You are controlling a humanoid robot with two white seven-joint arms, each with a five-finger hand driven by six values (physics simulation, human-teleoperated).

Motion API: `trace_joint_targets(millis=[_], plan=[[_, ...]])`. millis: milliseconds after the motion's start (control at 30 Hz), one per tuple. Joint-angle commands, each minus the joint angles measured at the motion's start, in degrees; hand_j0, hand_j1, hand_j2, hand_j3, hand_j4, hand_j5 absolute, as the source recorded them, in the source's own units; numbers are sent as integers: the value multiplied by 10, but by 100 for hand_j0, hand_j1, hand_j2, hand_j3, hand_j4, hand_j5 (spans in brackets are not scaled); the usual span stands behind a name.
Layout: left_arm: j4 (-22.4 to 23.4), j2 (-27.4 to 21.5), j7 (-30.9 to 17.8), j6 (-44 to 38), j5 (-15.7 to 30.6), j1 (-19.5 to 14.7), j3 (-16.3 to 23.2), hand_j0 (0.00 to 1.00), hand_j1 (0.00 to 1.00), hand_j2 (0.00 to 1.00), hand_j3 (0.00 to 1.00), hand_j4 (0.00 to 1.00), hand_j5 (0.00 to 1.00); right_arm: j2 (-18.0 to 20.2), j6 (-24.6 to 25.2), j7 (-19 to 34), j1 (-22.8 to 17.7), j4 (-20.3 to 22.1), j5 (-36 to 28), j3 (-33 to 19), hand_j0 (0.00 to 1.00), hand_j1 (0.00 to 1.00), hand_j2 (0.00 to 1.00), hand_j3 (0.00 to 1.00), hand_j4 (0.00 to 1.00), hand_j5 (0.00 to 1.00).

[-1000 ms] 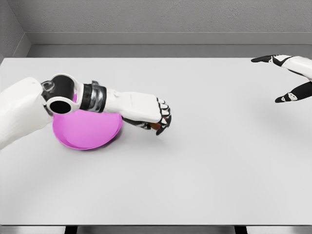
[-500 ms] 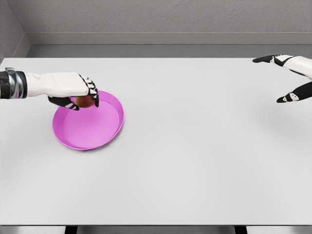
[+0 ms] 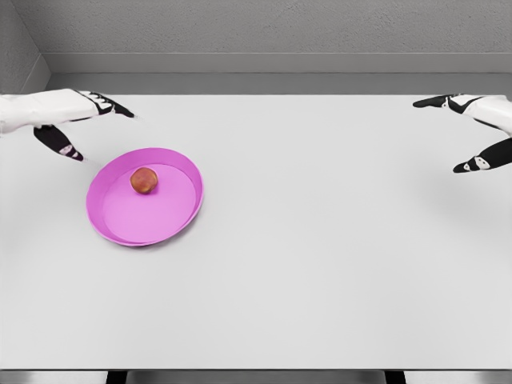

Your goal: Put the apple on the plate with both arms

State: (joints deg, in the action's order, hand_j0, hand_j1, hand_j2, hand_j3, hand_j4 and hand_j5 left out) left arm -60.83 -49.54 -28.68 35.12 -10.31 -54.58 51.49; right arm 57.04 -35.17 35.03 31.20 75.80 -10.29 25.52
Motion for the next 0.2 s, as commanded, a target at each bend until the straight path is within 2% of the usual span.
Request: trace_joint_targets(millis=[0,167], plan=[[42,3,0,-1,7,0,-10,100,100,100,100,100,100,2,2,0,0,0,-4,-1,100,100,100,100,100,100],[47,3,0,-1,6,3,-10,100,100,100,100,100,100,15,2,0,0,0,-4,-8,100,100,100,100,100,100]])
